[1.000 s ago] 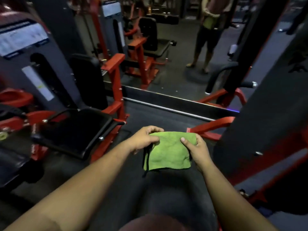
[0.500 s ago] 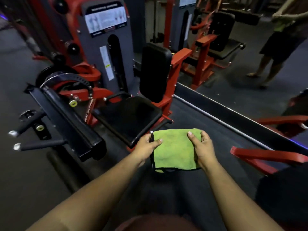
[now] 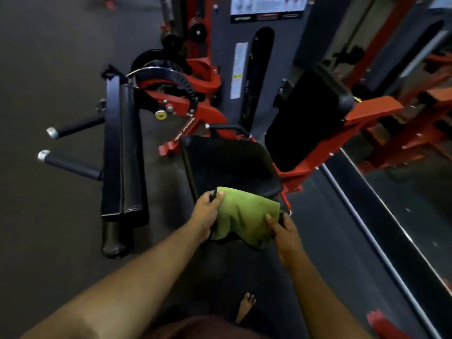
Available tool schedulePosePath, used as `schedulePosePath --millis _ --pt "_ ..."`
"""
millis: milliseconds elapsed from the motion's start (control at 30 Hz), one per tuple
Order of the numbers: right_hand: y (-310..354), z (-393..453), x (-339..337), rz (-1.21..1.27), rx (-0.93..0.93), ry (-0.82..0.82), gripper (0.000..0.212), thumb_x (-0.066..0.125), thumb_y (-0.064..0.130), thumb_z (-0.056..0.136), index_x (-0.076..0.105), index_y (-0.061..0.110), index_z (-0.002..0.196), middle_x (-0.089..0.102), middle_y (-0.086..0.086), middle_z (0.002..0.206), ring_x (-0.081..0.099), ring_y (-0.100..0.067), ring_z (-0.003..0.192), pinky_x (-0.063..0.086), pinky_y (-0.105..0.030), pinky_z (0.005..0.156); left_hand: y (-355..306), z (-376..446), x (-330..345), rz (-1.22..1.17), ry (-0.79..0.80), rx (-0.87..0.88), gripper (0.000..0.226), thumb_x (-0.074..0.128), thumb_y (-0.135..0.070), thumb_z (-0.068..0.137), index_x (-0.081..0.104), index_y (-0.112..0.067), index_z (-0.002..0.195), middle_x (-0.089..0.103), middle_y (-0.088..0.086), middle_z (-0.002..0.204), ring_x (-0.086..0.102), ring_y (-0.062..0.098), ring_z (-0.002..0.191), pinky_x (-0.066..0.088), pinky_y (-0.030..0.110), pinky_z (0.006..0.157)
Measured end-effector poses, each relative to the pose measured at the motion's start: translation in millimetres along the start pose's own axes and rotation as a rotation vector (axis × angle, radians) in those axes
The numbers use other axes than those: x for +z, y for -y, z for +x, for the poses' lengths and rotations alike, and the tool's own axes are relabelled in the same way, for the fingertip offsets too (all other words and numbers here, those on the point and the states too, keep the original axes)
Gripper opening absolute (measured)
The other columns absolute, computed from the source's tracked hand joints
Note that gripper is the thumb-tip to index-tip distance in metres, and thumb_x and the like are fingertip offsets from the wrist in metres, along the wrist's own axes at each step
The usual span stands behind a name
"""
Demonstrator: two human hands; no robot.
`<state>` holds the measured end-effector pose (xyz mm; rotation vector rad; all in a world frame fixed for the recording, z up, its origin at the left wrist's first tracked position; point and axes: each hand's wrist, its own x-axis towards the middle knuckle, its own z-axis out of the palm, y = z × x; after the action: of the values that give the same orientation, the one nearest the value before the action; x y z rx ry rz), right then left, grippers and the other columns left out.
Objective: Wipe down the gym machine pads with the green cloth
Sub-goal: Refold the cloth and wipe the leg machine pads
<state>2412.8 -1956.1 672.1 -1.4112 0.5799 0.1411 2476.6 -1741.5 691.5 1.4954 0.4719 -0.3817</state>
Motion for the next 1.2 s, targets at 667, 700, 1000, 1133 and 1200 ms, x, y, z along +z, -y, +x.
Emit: schedulePosePath --millis 667,700,1000,1133,1200 --pt "38.3 289.1 170.2 -1.295 -0.664 0.563 0.030 0.064 0.041 0.097 0.057 0.029 0.123 0.062 0.004 0.120 0.064 -0.022 0.104 0.051 -0.043 0.092 96.8 134.7 9.3 0.084 -0.329 -0.311 0.023 0.062 -0.034 0.098 0.060 -0.014 0.088 0.073 0.017 0.091 0.075 0.026 0.078 0.057 0.044 0.071" --pt "29.5 299.1 184.5 -1.342 -0.746 0.574 0.033 0.064 0.041 0.096 0.058 0.027 0.126 0.061 0.002 0.123 0.063 -0.026 0.108 0.047 -0.045 0.096 104.1 144.2 8.6 0.206 -0.381 -0.290 0.024 0.060 -0.038 0.098 0.065 -0.016 0.092 0.073 0.014 0.093 0.073 0.028 0.086 0.055 0.042 0.075" --pt "-140.6 319.8 174.7 -1.723 -0.834 0.900 0.088 0.031 0.075 0.086 0.002 0.040 0.162 -0.013 -0.005 0.171 -0.018 -0.040 0.155 -0.002 -0.085 0.106 187.4 210.4 15.0 0.340 -0.839 -0.098 0.061 0.030 -0.048 0.092 0.053 -0.019 0.141 0.051 -0.001 0.144 0.046 0.016 0.135 0.038 0.050 0.112" --pt "-138.4 346.9 168.7 -1.652 -0.983 0.970 0.086 0.035 0.077 0.083 0.012 0.046 0.160 -0.001 0.002 0.173 -0.008 -0.037 0.157 0.003 -0.084 0.106 195.7 220.0 26.7 0.396 -0.794 -0.015 0.065 0.030 -0.048 0.096 0.036 -0.024 0.156 0.034 -0.006 0.162 0.026 0.005 0.149 0.025 0.047 0.122" --pt "-123.8 383.1 201.3 -1.724 -1.023 0.957 0.088 0.030 0.085 0.081 0.008 0.050 0.158 -0.008 0.004 0.172 -0.015 -0.036 0.156 0.001 -0.086 0.104 191.7 231.9 26.0 0.485 -0.757 0.041 0.065 0.030 -0.048 0.099 0.028 -0.023 0.159 0.027 -0.005 0.166 0.022 0.008 0.153 0.024 0.047 0.123"
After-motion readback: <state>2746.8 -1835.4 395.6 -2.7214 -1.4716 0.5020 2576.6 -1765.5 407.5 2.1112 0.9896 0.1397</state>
